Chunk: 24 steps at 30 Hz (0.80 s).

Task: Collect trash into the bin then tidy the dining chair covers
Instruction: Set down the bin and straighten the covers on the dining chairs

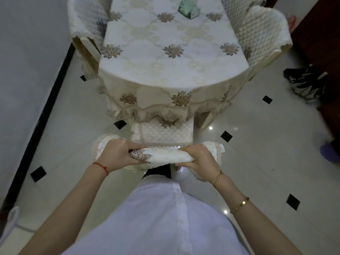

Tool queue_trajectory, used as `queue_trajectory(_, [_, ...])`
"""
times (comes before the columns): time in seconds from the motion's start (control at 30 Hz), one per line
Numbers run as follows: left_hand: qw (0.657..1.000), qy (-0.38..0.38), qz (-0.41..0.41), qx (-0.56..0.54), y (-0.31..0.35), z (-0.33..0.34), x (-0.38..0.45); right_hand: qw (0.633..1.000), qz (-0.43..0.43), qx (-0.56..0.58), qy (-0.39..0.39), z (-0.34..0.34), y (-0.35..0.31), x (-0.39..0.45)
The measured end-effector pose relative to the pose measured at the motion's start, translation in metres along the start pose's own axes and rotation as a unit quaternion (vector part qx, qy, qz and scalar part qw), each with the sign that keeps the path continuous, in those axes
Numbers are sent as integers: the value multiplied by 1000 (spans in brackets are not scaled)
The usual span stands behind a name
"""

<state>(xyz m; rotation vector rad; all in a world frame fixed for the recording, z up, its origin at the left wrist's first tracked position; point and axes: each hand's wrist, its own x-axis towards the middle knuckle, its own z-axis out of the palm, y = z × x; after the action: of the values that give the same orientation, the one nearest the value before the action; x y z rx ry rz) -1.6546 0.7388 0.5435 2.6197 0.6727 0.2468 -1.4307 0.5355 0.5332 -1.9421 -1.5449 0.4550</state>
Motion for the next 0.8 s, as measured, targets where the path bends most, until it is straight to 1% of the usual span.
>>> queue_trajectory(0.27, [1000, -15, -24, 9, 5, 1, 9, 1000, -10, 15, -12, -13, 8, 14])
queue_trajectory(0.47, [999, -28, -38, -9, -1, -2, 10, 1000, -15, 16, -10, -11, 6, 20])
queue_trajectory(0.8, [998, -3, -54, -32, 7, -7, 8, 1000, -2, 12, -16, -6, 11, 23])
